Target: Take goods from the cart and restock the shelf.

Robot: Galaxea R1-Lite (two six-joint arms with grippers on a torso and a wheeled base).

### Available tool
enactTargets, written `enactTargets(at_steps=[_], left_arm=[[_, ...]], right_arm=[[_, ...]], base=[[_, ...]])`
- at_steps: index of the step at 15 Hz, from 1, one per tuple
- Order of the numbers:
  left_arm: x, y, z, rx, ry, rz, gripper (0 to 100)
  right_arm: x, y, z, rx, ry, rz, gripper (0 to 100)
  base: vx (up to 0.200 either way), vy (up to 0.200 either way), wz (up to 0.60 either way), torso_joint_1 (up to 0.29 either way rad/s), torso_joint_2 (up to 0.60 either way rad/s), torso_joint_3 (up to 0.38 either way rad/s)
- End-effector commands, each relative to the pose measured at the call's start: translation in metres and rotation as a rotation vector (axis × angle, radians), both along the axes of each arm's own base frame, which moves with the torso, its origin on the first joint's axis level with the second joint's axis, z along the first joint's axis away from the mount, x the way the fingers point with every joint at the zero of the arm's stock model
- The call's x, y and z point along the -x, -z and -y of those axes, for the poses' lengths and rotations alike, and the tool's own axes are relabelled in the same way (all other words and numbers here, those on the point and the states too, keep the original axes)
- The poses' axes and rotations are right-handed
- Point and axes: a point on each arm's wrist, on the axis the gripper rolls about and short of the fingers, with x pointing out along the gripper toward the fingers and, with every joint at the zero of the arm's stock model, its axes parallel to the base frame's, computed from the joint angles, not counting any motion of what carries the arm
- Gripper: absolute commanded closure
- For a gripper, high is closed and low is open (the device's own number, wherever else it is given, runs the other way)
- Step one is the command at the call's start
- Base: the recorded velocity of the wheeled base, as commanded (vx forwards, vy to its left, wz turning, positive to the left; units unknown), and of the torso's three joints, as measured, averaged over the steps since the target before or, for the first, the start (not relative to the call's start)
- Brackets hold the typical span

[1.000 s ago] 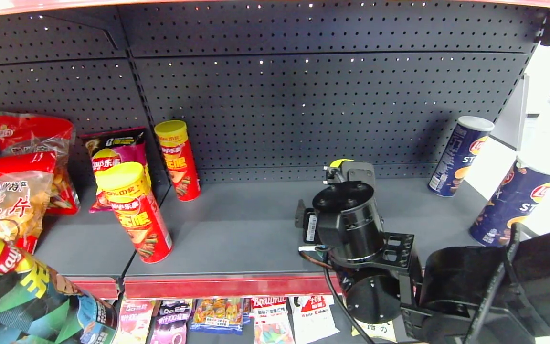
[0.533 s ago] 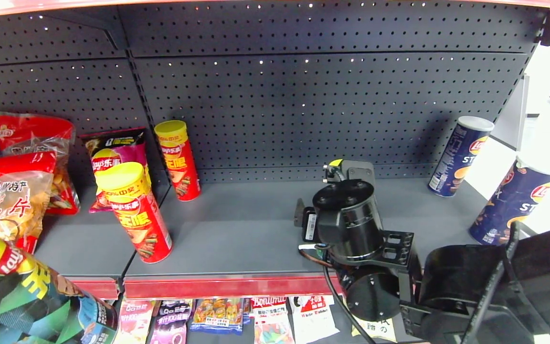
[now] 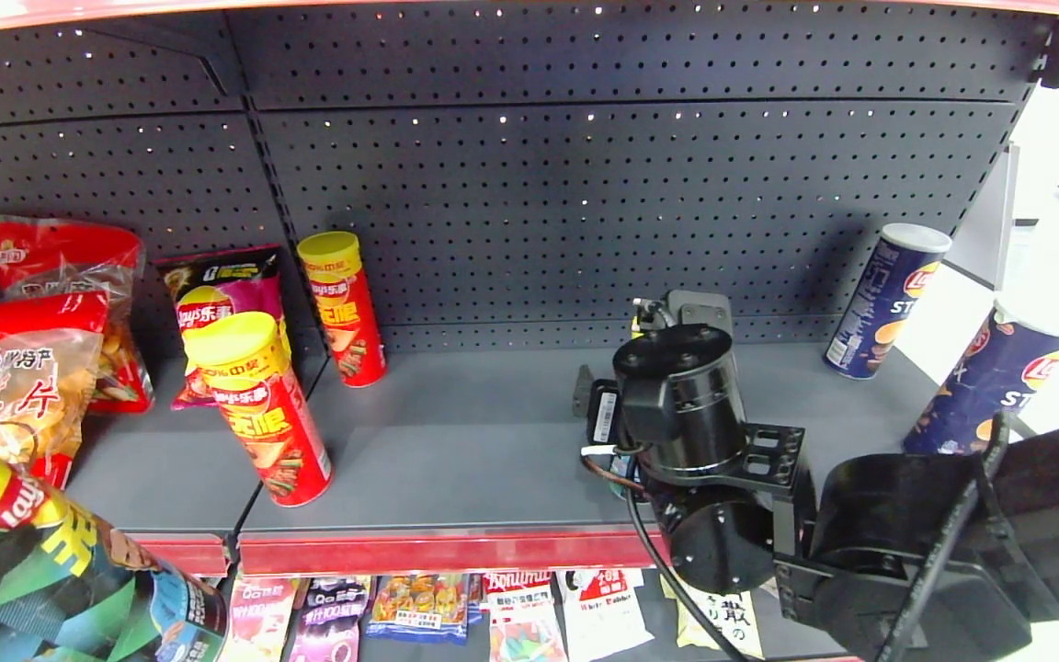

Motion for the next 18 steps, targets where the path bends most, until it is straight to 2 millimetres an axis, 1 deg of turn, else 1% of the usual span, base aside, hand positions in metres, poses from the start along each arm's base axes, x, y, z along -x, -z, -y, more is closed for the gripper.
enactTargets(at_steps=[1,18], left_arm=[[0.000,0.000,0.000,0.000,0.000,0.001,100],[0.000,0.002,0.000,0.000,0.001,-0.005,100]], right_arm=[[-0.004,-0.005,0.000,-0.012,0.008,0.011,0],[-0.013,-0.018,0.001,-0.050,0.035,0.043,0]], base=[[0.000,0.000,0.00,0.000,0.00,0.000],[0.000,0.000,0.00,0.000,0.00,0.000]])
